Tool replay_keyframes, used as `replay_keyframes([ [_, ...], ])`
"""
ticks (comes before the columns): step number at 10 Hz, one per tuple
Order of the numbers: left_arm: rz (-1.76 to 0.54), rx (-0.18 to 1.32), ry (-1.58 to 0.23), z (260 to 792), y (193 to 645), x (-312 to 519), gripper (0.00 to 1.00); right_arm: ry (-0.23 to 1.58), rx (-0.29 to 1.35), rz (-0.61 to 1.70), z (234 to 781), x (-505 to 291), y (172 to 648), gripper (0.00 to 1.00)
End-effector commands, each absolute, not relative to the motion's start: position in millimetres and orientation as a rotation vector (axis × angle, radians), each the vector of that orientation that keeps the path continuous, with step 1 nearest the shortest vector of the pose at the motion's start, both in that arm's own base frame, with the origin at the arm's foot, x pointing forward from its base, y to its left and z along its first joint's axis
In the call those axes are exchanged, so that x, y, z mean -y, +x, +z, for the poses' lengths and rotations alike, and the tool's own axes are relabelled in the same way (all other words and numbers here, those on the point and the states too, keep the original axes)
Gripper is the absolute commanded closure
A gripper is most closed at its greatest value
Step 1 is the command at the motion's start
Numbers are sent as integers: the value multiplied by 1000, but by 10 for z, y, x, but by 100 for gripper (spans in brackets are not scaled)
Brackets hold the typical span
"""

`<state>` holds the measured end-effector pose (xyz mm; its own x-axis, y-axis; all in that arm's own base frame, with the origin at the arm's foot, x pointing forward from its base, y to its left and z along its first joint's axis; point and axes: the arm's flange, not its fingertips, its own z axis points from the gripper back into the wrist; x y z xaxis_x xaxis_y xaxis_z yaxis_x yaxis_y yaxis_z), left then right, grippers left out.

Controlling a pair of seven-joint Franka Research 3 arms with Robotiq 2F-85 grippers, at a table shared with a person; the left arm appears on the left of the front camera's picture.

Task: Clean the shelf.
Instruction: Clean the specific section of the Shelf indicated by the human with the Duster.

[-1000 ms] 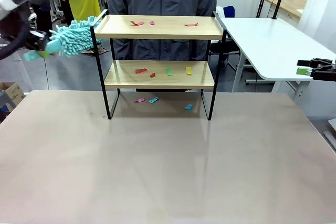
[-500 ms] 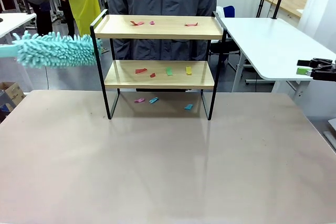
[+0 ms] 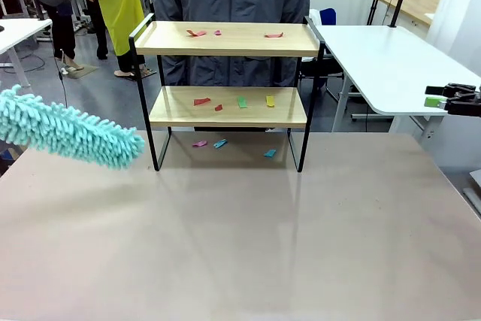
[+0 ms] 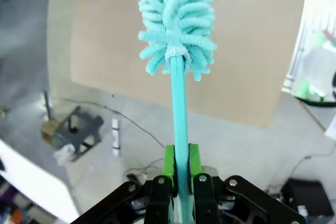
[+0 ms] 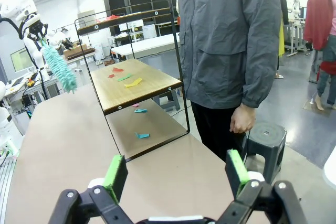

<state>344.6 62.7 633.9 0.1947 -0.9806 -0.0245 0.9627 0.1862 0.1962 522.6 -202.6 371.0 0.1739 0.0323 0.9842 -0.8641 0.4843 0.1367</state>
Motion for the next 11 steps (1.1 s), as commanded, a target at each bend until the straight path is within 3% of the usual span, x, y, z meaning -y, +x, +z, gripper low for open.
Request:
replay_keyframes([
  [1, -1539, 90, 152, 6359, 3409, -401, 87, 856, 1241, 766, 3744, 2010, 5233, 0],
  [3, -1674, 7, 135, 6316, 3318, -182, 87, 856, 1241, 766, 3744, 2010, 5233, 0],
  [5, -1663, -43, 79, 6271, 3350, -57, 87, 856, 1241, 766, 3744, 2010, 5233, 0],
  [6, -1586, 12, 60, 6260, 3396, 7, 87, 856, 1241, 766, 3744, 2010, 5233, 0],
  [11, -1659, -26, 116, 6230, 3322, -11, 87, 856, 1241, 766, 3744, 2010, 5233, 0],
])
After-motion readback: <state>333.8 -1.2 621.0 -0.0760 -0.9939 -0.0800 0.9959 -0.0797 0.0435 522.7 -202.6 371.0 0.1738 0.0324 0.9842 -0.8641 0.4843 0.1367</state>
